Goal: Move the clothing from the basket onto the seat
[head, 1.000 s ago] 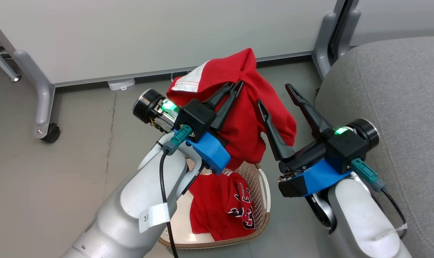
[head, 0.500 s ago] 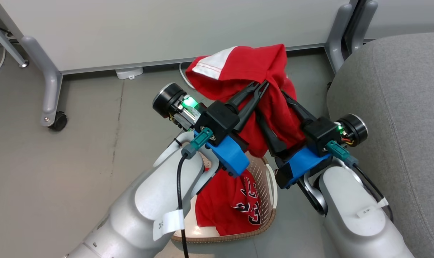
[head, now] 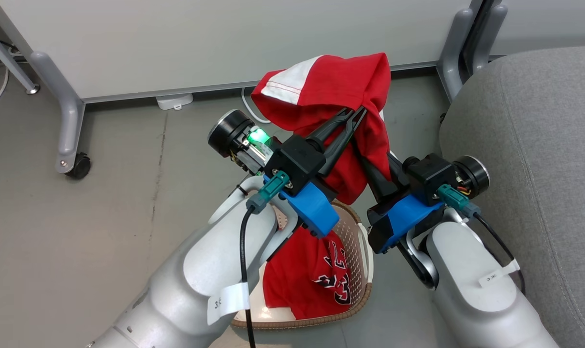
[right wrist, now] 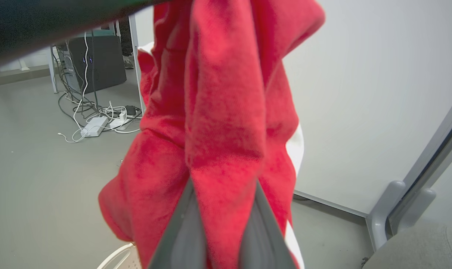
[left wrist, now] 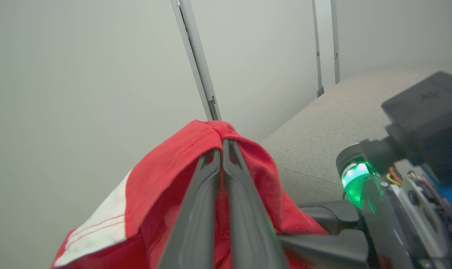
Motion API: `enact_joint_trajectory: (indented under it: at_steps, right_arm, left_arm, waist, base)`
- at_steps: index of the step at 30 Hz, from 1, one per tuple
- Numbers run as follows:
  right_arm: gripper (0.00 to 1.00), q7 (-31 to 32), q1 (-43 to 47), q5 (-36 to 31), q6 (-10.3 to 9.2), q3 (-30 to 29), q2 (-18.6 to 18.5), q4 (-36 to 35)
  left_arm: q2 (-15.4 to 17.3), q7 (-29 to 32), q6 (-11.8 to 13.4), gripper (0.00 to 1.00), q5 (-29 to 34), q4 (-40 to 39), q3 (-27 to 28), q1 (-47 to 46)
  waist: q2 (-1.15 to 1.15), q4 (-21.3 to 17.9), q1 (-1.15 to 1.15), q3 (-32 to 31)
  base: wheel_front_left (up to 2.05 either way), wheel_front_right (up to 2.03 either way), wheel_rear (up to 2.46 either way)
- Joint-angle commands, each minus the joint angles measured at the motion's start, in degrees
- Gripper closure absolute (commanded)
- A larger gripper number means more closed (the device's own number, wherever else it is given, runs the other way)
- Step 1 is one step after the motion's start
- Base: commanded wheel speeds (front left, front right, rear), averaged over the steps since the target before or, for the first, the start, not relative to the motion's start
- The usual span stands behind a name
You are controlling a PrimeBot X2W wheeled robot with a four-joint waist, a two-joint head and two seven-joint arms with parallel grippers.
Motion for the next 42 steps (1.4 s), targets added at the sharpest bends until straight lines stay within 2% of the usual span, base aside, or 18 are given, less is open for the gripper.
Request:
enact_joint_trajectory:
  at_steps: [1, 8, 9, 10, 19, 26, 31, 42]
  right_arm:
    - [1.00, 0.0, -0.4, 0.1, 0.01, -0.1, 0.1, -0.3]
    - [1.00, 0.0, 0.2, 0.5, 0.01, -0.3, 0.1, -0.7]
    - [1.00, 0.0, 0.3, 0.7, 0.01, -0.3, 0.1, -0.8]
    - [1.00, 0.0, 0.4, 0.8, 0.01, -0.4, 0.1, -1.0]
    - [1.00, 0.0, 0.6, 2.2, 0.01, -2.3, 0.1, -2.4]
    - [1.00, 0.0, 0.9, 1.9, 0.01, -6.3, 0.1, -4.7]
    - [1.00, 0.0, 2.1, 0.9, 0.01, -10.3, 0.0, -7.2]
    - [1.00, 0.0, 5.0, -0.8, 0.01, -20.4, 0.1, -12.8]
  left_arm:
    - [0.0, -0.3, -0.2, 1.00, 0.2, 0.0, 0.4, -0.3]
    - [-0.1, -0.3, -0.3, 1.00, 0.4, 0.3, 0.7, 0.0]
    - [-0.1, -0.3, -0.2, 0.23, 0.3, 0.4, 0.8, 0.0]
    - [-0.1, -0.3, -0.1, 0.00, 0.4, 0.5, 0.9, 0.0]
    - [-0.1, -0.3, 0.0, 0.00, 0.9, 0.9, 1.1, 0.8]
    - [0.4, -0.3, 0.2, 0.00, 1.4, 0.3, 1.7, 1.2]
    - [0.9, -0.3, 0.2, 0.00, 1.7, -0.8, 2.1, 1.4]
    - [1.9, -0.3, -0.4, 0.00, 2.6, -2.2, 0.6, 2.5]
  waist:
    - [0.00, 0.0, 0.00, 0.0]
    - [0.00, -0.1, 0.00, 0.1]
    - [0.00, -0.1, 0.00, 0.1]
    - [0.00, -0.1, 0.00, 0.0]
    - [0.00, -0.3, 0.00, 0.7]
    - [0.00, -1.7, 0.00, 2.4]
    - [0.00, -4.2, 0.00, 4.1]
    - [0.00, -12.4, 0.00, 7.8]
  base:
    - [0.00, 0.00, 0.00]
    - [0.00, 0.00, 0.00]
    - [0.00, 0.00, 0.00]
    - [0.00, 0.00, 0.00]
    - [0.00, 0.00, 0.00]
    - [0.00, 0.00, 0.00]
    - [0.00, 0.00, 0.00]
    - [0.00, 0.00, 0.00]
